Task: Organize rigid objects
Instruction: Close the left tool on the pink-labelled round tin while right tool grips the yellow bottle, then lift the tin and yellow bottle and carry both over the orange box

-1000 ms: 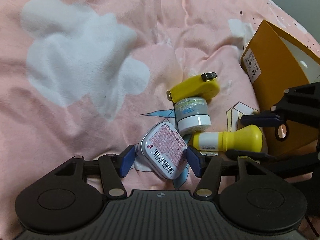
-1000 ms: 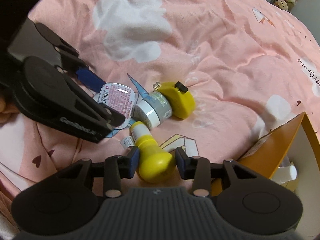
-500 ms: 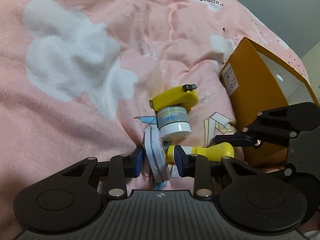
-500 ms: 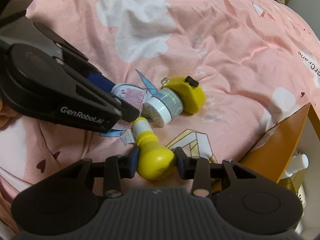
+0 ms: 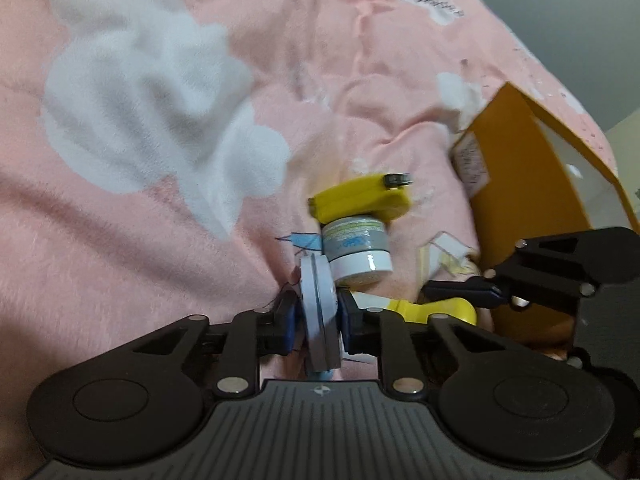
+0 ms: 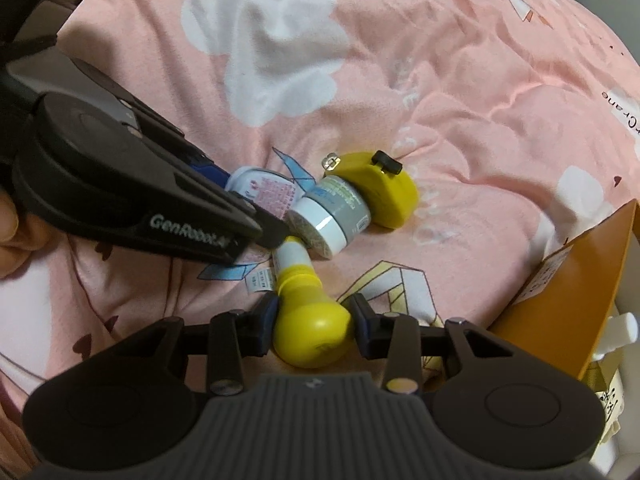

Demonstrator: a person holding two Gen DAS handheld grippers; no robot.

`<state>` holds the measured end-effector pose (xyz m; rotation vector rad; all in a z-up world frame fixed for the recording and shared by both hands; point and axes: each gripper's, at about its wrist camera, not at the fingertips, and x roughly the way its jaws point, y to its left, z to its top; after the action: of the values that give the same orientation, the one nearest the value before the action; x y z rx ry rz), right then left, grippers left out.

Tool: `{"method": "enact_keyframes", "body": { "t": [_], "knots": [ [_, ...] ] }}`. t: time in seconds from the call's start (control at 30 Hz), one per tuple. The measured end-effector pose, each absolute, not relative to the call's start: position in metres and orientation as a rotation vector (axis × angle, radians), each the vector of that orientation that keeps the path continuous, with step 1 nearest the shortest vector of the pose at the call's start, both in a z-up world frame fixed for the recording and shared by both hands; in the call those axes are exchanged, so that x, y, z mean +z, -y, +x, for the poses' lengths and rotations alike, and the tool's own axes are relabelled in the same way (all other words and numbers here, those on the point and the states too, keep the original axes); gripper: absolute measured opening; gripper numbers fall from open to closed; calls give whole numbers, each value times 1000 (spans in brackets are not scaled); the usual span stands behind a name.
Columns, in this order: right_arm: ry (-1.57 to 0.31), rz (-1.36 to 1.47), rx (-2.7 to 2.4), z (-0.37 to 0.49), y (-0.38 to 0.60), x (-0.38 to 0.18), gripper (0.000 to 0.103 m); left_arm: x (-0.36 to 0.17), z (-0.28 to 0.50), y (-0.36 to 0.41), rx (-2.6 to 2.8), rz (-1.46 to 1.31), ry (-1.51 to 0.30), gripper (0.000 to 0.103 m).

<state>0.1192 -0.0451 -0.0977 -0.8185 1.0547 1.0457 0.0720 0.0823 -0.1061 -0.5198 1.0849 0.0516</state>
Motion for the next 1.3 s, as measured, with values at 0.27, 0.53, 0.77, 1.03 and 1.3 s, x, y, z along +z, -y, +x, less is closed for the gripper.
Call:
{"method": "enact_keyframes", "body": {
  "t": [0.27, 0.53, 0.77, 1.03, 1.3],
  "knots": [
    [-1004, -848, 1042, 109, 51, -93, 39, -109, 77, -81, 54, -510, -1095, 26],
    [-1021, -820, 1035, 112, 49, -96, 38, -102, 72, -77, 49, -489, -1073, 20],
    [-960, -786, 1019, 101, 62, -71, 38, -67, 59, -67, 30, -410, -965, 20],
    [-856, -726, 957, 93, 79, -39, 38, -33, 55, -59, 23, -401, -858, 20],
    [-763, -603, 862, 104, 118, 13, 38, -2, 63, -45, -43, -419, -775, 20]
  ]
}}
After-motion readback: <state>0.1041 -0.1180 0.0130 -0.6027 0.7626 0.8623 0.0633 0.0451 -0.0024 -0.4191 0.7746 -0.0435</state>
